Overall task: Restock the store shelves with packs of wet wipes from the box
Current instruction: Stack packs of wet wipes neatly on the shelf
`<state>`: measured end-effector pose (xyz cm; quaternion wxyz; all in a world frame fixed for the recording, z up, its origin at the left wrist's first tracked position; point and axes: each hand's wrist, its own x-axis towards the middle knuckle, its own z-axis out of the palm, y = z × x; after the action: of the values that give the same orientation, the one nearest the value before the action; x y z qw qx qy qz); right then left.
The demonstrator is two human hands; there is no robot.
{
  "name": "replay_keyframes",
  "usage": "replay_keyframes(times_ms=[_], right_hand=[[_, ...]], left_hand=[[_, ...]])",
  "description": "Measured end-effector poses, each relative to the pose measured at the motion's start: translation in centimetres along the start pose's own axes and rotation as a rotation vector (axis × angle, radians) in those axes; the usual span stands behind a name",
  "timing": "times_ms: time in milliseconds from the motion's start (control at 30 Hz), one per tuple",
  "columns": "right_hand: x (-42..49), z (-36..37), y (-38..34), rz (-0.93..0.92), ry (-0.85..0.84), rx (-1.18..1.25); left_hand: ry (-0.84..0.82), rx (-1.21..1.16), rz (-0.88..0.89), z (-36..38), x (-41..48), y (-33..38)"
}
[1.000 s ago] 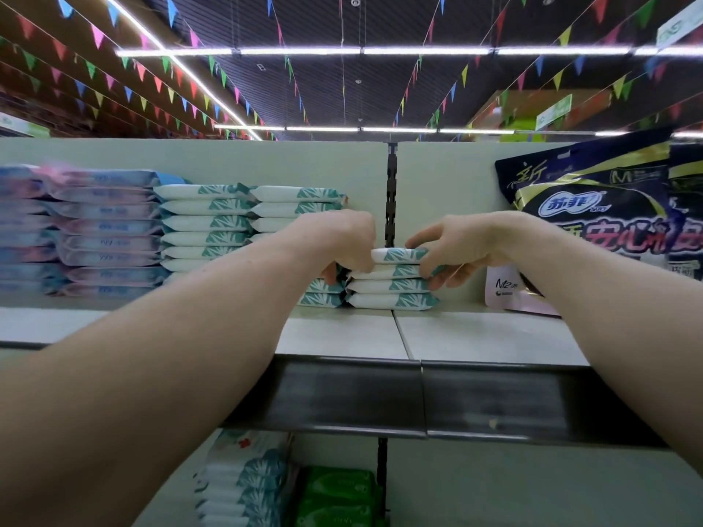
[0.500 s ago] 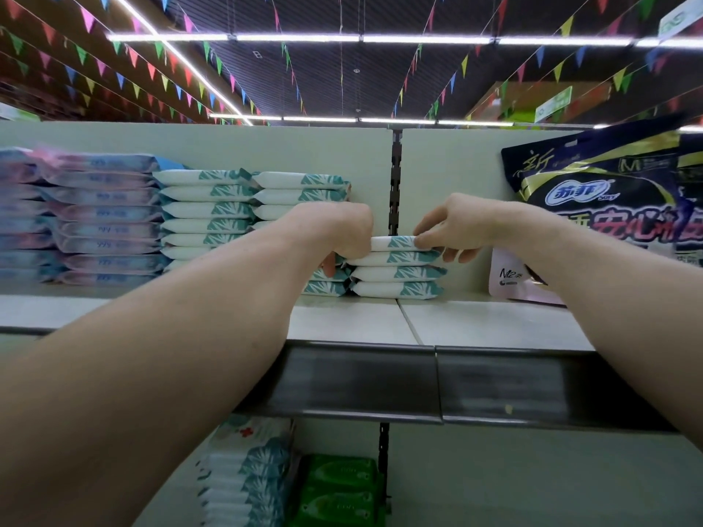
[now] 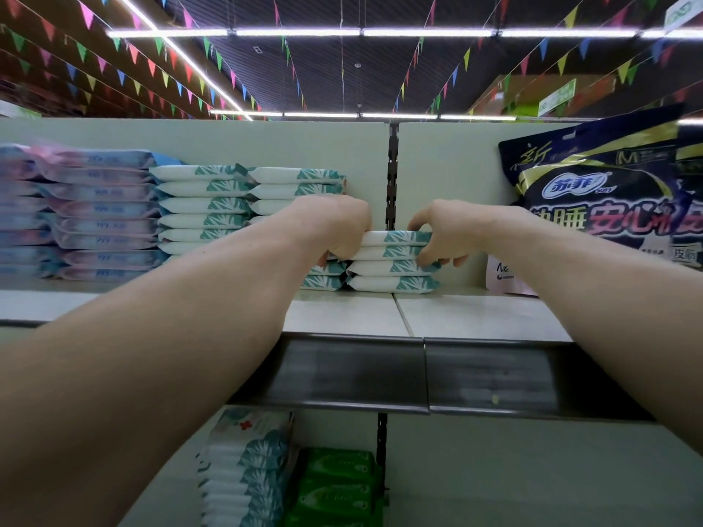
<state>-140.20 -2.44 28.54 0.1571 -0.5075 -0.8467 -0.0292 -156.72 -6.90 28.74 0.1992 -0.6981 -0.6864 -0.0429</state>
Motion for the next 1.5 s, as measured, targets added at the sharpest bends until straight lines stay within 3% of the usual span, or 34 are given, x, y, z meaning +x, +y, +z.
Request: replay_keyframes(times_ms=[167, 333, 500, 700, 1000, 1167, 1500], right_hand=[[-0.2, -0.1, 0.2, -0.003, 0.039, -0.025], [-0.7, -0.3, -0.6, -0.016, 0.117, -0.221], [-0.9, -0.1, -1.5, -0.132, 0.144, -0.164], [-0.6, 0.0, -1.5, -0.142, 0.239, -0.18], [0.1, 0.2, -2.3, -0.106, 0.208, -0.321], [-0.8, -0.4, -2.4, -0.113, 0.17, -0.314], [-3.8, -1.2, -3.8, -0.197, 0.171, -0.227]], left_hand=[[0.063, 0.026, 0.024, 0.3, -0.1, 0.1], [0.032, -0.019, 0.024, 0.6, 0.1, 0.0], [0.02, -0.019, 0.015, 0.9, 0.4, 0.3], [0.008, -0.074, -0.02, 0.9, 0.8, 0.2], [0.084, 0.068, -0.024, 0.5, -0.3, 0.9], [0.033, -0.083, -0.062, -0.4, -0.9, 0.9], [0.135, -0.176, -0.076, -1.6, -3.9, 1.4]])
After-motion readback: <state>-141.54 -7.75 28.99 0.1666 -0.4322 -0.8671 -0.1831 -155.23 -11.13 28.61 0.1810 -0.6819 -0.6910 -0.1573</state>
